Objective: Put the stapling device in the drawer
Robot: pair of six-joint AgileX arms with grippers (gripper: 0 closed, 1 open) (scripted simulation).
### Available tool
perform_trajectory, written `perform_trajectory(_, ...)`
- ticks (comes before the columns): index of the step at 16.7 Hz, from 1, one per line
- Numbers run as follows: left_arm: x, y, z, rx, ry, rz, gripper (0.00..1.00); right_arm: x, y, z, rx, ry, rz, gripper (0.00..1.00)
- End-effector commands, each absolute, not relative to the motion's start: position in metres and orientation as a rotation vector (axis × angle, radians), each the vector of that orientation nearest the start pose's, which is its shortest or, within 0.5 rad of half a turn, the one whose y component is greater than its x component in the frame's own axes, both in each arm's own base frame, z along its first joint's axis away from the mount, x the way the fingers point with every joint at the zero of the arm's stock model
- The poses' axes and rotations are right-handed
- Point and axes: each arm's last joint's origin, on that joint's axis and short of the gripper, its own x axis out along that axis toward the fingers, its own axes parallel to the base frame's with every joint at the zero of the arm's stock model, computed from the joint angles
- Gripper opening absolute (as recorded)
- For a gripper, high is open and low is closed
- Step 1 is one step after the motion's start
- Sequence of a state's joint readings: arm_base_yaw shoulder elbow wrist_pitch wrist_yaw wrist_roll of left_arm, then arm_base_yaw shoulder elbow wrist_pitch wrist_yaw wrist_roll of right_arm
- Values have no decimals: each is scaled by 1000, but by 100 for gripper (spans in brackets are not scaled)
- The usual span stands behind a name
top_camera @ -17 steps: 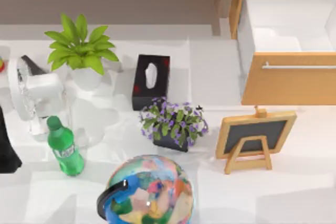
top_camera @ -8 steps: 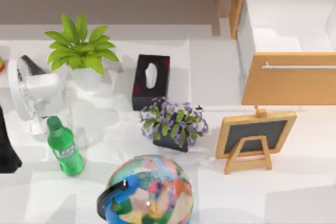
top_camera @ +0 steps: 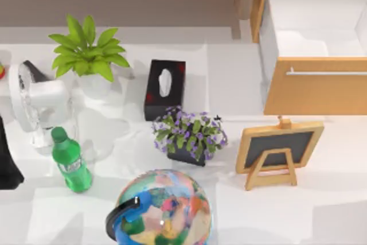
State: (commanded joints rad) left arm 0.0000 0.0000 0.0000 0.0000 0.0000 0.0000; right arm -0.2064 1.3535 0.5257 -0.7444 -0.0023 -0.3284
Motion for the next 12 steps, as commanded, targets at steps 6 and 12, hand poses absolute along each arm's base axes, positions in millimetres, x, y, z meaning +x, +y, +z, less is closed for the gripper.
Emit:
perform_trajectory(6, 106, -1, 160, 0, 0, 0, 100, 175, -37, 119, -91, 1569, 95, 70)
perform_trajectory(12, 106, -1, 160, 0, 0, 0, 100, 175, -37, 119, -91, 1569, 95, 25)
